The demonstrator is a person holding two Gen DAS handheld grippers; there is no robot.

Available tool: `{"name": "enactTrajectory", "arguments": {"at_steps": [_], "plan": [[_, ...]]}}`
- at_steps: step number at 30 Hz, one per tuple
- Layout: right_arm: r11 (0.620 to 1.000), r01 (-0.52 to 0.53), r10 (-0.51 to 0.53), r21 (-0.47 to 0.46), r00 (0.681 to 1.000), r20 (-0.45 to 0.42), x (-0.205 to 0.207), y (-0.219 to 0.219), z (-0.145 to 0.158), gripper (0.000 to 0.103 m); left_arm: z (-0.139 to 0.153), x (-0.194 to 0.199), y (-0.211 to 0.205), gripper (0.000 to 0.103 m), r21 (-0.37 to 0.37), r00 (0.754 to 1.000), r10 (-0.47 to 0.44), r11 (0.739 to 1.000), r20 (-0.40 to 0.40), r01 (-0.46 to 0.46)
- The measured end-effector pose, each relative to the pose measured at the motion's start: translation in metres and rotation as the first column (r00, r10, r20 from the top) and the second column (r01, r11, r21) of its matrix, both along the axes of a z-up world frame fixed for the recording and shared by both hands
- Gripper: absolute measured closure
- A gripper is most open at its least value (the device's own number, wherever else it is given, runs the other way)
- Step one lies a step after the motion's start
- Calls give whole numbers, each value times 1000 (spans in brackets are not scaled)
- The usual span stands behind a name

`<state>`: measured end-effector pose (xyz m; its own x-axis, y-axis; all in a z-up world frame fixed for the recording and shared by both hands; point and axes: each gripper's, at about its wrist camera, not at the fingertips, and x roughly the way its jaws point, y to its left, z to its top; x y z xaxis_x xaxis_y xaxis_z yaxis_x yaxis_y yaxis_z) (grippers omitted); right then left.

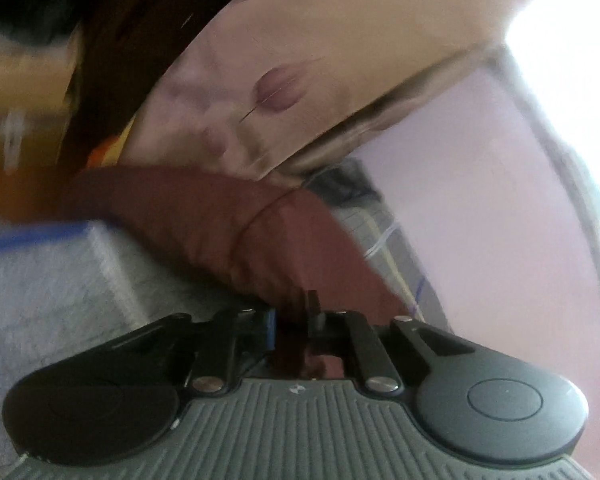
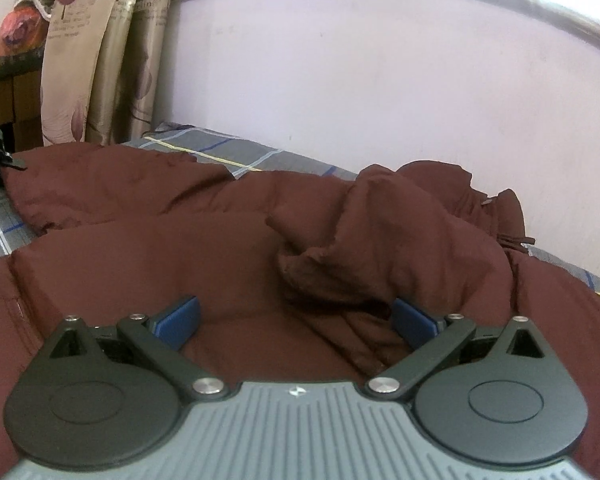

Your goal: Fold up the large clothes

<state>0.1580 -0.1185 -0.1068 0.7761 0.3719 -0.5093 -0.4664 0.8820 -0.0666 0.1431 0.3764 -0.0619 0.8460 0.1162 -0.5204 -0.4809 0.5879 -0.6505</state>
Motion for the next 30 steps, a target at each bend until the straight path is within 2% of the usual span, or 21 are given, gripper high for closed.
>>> {"name": "enactTrajectory", "arguments": {"at_steps": [2, 5, 7, 8, 9, 10, 11, 13, 14, 15, 17, 18, 19, 20, 21, 22, 23, 25, 26, 28, 30], "plan": [[999, 19, -19, 47, 1000, 8, 0, -7, 2, 0, 25, 2, -19, 93, 97, 999, -11, 995, 40, 7], [984, 77, -80, 159, 997, 18, -1, -27, 7, 0, 67, 15, -57, 95, 158, 988, -100, 984, 119, 81], [958, 136, -149, 253, 988, 33, -7, -43, 13, 0, 101, 23, -109, 95, 264, 963, -208, 951, 170, 159], [933, 164, -182, 319, 983, 26, -12, -54, 16, 0, 115, 23, -137, 95, 325, 942, -273, 924, 195, 200], [905, 183, -203, 383, 979, 14, -17, -65, 19, 0, 128, 21, -168, 95, 384, 911, -346, 890, 223, 244], [877, 202, -226, 437, 974, 2, -23, -76, 22, 0, 137, 17, -199, 95, 434, 871, -424, 852, 248, 291], [853, 230, -256, 468, 967, -7, -31, -87, 26, 0, 144, 12, -233, 95, 483, 816, -514, 803, 263, 350], [831, 271, -304, 486, 953, -10, -44, -106, 32, 0, 147, 2, -291, 95, 556, 717, -649, 705, 254, 441], [823, 281, -317, 493, 948, -10, -51, -116, 35, 0, 142, -2, -319, 94, 589, 678, -698, 655, 231, 474], [815, 292, -332, 500, 943, -9, -58, -127, 38, 0, 135, -5, -341, 93, 611, 649, -733, 613, 203, 501], [803, 315, -363, 505, 932, -5, -72, -148, 44, 0, 116, -9, -376, 80, 627, 599, -790, 534, 131, 568], [799, 322, -372, 508, 928, -4, -78, -158, 47, 0, 107, -12, -385, 67, 624, 574, -812, 506, 110, 596], [793, 330, -381, 512, 924, -5, -83, -168, 50, 0, 99, -16, -393, 48, 624, 558, -824, 488, 100, 610], [788, 339, -392, 514, 920, -6, -88, -176, 53, 0, 92, -23, -397, 36, 634, 568, -817, 493, 101, 596], [788, 341, -394, 513, 919, -6, -91, -182, 56, 0, 89, -30, -399, 10, 645, 585, -803, 506, 111, 573], [791, 334, -388, 512, 922, -1, -94, -186, 58, 0, 87, -39, -397, 2, 652, 600, -789, 525, 133, 546], [799, 325, -381, 506, 925, 7, -96, -187, 60, 0, 86, -51, -393, 0, 655, 602, -780, 547, 171, 522], [824, 297, -343, 482, 939, 8, -95, -184, 65, 0, 87, -65, -381, 0, 655, 596, -780, 554, 191, 515], [834, 275, -316, 479, 949, 6, -92, -180, 68, 0, 86, -68, -376, 0, 650, 607, -772, 561, 188, 512], [854, 209, -244, 477, 970, 12, -86, -165, 74, 0, 81, -71, -365, 0, 629, 641, -744, 594, 191, 502], [889, 140, -168, 437, 985, 28, -77, -139, 80, 0, 75, -66, -343, 0, 581, 700, -689, 653, 189, 485]]}}
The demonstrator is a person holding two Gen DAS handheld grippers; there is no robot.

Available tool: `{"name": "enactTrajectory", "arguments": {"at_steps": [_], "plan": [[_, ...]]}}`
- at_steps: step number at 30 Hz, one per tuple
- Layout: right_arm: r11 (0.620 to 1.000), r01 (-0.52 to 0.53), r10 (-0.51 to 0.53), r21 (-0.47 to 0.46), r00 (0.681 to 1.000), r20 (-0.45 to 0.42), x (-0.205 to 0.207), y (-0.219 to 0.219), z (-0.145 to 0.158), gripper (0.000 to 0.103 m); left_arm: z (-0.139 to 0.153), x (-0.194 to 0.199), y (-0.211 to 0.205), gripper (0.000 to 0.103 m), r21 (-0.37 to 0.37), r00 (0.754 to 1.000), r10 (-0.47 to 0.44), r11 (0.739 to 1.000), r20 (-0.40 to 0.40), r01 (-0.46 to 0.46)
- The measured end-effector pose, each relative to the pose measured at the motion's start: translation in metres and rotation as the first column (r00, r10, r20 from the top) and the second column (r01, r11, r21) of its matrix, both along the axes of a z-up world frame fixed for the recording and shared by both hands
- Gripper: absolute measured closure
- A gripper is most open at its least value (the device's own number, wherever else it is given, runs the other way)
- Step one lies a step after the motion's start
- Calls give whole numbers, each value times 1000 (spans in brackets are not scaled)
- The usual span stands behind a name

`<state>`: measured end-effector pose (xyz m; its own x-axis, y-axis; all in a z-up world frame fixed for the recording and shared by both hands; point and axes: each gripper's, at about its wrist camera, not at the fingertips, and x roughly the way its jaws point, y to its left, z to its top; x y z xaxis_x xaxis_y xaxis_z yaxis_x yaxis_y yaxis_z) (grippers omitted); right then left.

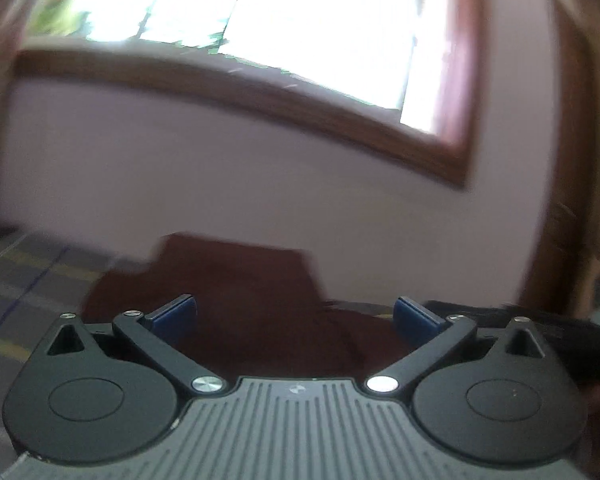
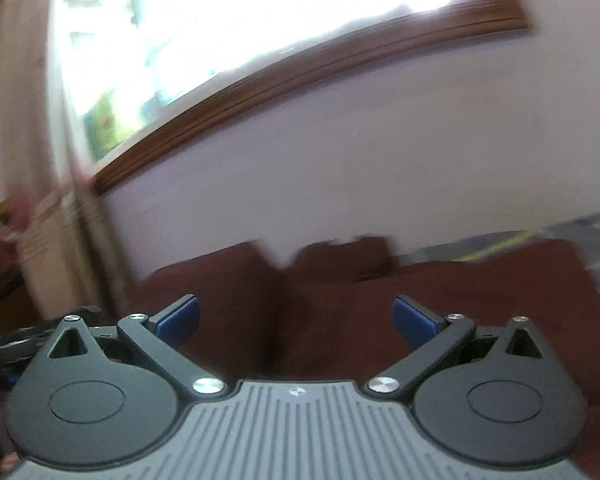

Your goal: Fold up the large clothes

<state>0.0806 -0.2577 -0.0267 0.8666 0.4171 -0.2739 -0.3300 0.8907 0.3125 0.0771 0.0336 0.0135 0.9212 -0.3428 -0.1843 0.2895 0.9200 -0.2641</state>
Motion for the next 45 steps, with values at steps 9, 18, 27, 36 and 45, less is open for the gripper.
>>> {"name": "enactTrajectory", "arguments": {"at_steps": [9, 18, 27, 36, 45], "plan": [[912, -271, 306, -308, 949, 71, 21, 138, 28, 0, -44, 4, 101, 0, -232, 925, 316, 903, -211, -362], [666, -206, 283, -717, 959, -12, 61, 236, -41, 71, -74, 20, 130, 1, -254, 833, 403, 821, -379, -512], [828, 128, -56, -546, 988, 147, 60, 92, 39, 87, -79, 15, 130, 1, -250, 834, 395, 825, -386, -507], [960, 279, -260, 20, 918, -300, 62, -101, -39, 87, -73, 15, 111, 0, -169, 853, 400, 865, -336, -472], [907, 350, -302, 237, 929, -217, 40, -135, -44, 0, -71, 18, 96, 0, -89, 859, 402, 889, -317, -449]]}}
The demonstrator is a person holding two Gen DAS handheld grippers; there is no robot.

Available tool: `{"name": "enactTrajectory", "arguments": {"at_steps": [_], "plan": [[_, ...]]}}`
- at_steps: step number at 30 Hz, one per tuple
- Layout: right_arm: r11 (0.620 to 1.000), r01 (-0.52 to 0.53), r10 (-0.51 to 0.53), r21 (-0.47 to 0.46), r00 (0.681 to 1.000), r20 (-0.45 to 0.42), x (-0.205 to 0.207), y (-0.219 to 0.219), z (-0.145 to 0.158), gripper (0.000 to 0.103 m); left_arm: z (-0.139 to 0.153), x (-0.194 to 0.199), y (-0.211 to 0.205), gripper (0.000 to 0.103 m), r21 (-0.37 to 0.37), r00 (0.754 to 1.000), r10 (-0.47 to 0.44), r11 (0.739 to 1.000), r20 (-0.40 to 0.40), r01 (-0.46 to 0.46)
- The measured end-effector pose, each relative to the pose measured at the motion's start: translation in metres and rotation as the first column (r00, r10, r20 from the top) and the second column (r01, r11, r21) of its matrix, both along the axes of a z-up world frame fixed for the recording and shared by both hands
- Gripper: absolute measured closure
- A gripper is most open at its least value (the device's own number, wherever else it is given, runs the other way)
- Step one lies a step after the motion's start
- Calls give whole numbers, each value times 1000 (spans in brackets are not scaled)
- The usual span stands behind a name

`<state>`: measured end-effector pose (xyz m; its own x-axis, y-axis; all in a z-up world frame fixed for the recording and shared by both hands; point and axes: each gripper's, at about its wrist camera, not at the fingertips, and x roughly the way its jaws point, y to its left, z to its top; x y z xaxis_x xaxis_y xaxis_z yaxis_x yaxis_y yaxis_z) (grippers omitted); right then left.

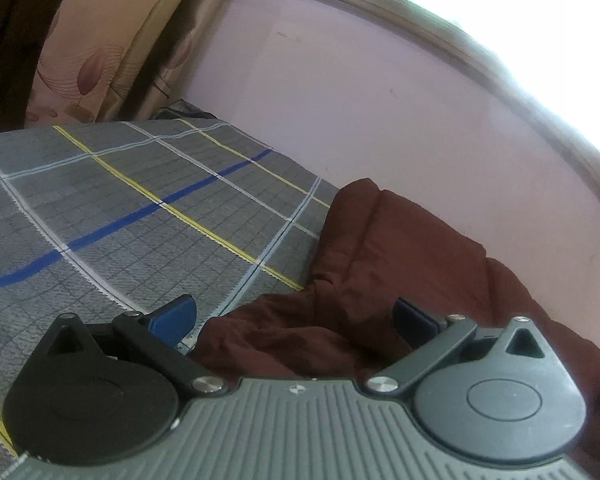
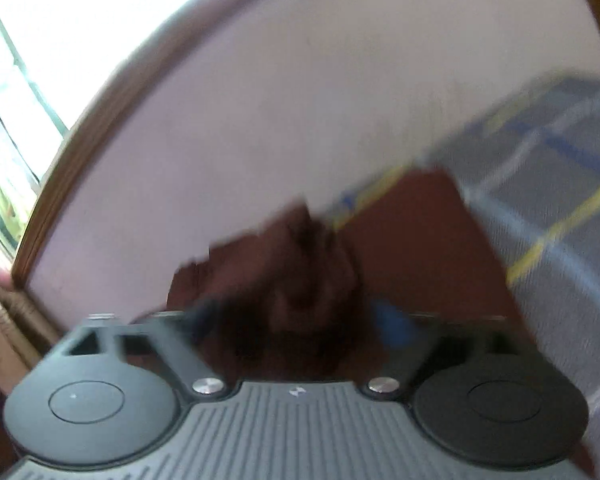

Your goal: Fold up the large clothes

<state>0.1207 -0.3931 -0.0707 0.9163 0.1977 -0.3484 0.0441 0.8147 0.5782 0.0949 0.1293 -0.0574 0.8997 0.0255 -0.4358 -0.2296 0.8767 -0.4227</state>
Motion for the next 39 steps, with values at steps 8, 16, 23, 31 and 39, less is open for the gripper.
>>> {"name": "enactTrajectory", "arguments": {"at_steps": [8, 16, 23, 31, 39], "plan": [[950, -137, 80, -280, 976, -203, 53, 31, 7, 59, 2, 1, -7, 0, 40, 1000, 3, 999, -7, -3], [859, -150, 75, -490, 983, -168, 44, 48, 11, 90, 2, 3, -9, 0, 55, 1000, 11, 998, -22, -10], [856, -60, 34, -514, 998, -61, 22, 34, 34, 92, 1, 1, -6, 0, 43, 1000, 13, 999, -18, -13], [938, -87, 29, -334, 984, -174, 27, 3, -9, 93, 16, -2, -22, 0, 151, 1000, -11, 989, 16, 8], [951, -106, 47, -289, 978, -204, 31, -4, -21, 90, 83, 34, -70, 6, 259, 978, -179, 955, 102, 148]]}}
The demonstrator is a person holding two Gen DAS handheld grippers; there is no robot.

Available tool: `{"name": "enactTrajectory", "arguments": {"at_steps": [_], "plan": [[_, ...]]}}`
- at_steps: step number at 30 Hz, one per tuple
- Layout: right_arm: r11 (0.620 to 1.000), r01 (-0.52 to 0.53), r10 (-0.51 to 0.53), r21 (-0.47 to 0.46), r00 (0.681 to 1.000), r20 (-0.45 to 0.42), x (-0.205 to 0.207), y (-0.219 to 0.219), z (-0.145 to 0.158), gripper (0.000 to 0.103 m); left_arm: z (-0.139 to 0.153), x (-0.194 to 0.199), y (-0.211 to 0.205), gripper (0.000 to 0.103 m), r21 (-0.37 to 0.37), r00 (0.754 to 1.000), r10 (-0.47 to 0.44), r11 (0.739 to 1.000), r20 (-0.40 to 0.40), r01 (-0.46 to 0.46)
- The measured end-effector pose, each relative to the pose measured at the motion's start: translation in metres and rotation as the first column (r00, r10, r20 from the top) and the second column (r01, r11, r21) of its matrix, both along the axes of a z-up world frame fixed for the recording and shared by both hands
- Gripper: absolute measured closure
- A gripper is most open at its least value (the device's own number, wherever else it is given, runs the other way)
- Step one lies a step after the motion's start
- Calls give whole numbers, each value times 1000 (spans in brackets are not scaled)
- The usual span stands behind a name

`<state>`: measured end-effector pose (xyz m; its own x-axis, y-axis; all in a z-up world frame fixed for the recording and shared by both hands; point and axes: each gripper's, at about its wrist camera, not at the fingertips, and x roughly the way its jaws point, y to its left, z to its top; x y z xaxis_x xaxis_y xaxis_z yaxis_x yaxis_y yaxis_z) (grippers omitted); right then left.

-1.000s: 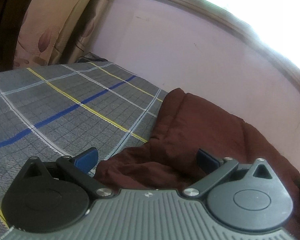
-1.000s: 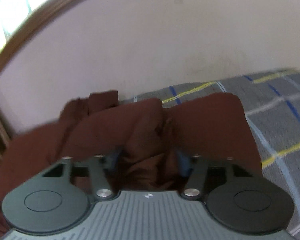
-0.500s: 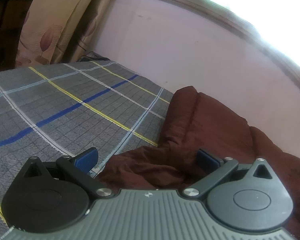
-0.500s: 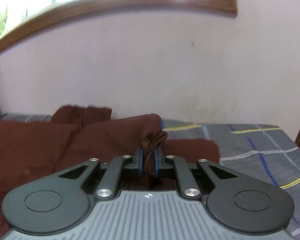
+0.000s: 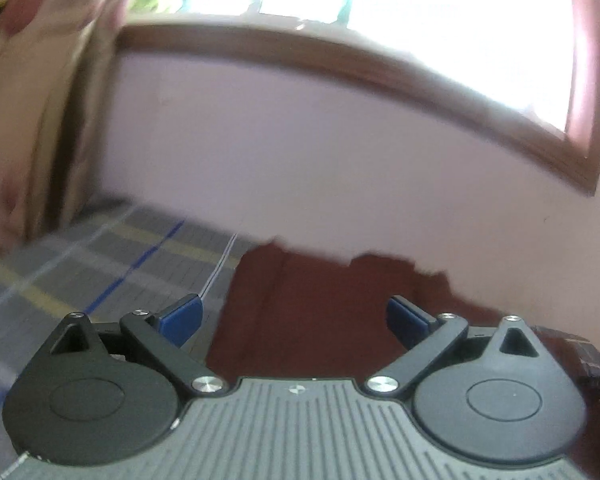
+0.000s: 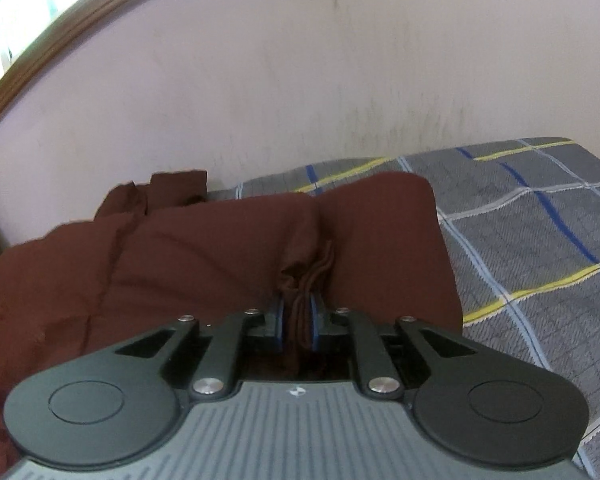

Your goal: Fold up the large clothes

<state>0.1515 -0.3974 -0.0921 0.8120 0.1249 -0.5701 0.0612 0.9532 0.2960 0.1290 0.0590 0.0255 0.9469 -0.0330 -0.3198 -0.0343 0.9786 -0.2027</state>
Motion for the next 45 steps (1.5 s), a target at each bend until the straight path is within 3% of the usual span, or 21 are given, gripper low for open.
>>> {"name": "enactTrajectory", "arguments": {"at_steps": [2, 6, 8, 10, 14, 18, 22, 25, 28, 32, 42, 45], "plan": [[999, 45, -45, 26, 999, 3, -7, -6, 10, 88, 9, 20, -7, 6, 1, 1000, -16, 1000, 0, 16], [989, 121, -102, -87, 976, 191, -36, 5, 72, 85, 18, 55, -14, 6, -3, 999, -41, 999, 6, 41], [997, 36, -20, -64, 970, 244, -32, 20, 98, 84, 17, 73, -20, 8, 9, 998, -55, 998, 1, 55], [996, -59, 74, -70, 970, 232, -11, 46, 107, 85, 12, 92, -30, 11, 18, 997, -79, 997, -22, 79], [961, -202, 225, -189, 968, 108, 46, 102, 75, 98, -6, 125, -50, 20, 74, 985, -144, 986, -93, 151], [918, -216, 235, -332, 972, 20, 74, 110, 29, 102, -36, 148, -53, 20, 185, 983, -121, 972, -139, 146], [914, -218, 224, -343, 974, -22, 75, 92, -2, 103, -62, 167, -28, 19, 120, 979, -71, 988, -192, 95], [914, -224, 227, -339, 973, -30, 74, 86, -12, 103, -79, 175, -20, 19, 86, 971, -64, 993, -228, 86], [932, -219, 223, -287, 975, -19, 77, 73, -19, 103, -89, 180, -18, 19, 89, 969, -66, 992, -237, 89], [946, -232, 235, -227, 972, -14, 77, 66, -23, 103, -97, 191, -9, 19, 38, 960, -71, 996, -272, 85], [969, -237, 238, -73, 971, -5, 83, 46, -26, 103, -99, 192, -10, 17, 64, 949, -68, 994, -309, 92], [969, -237, 237, -69, 972, -3, 83, 47, -27, 103, -100, 193, -13, 16, 85, 948, -64, 992, -312, 95]]}}
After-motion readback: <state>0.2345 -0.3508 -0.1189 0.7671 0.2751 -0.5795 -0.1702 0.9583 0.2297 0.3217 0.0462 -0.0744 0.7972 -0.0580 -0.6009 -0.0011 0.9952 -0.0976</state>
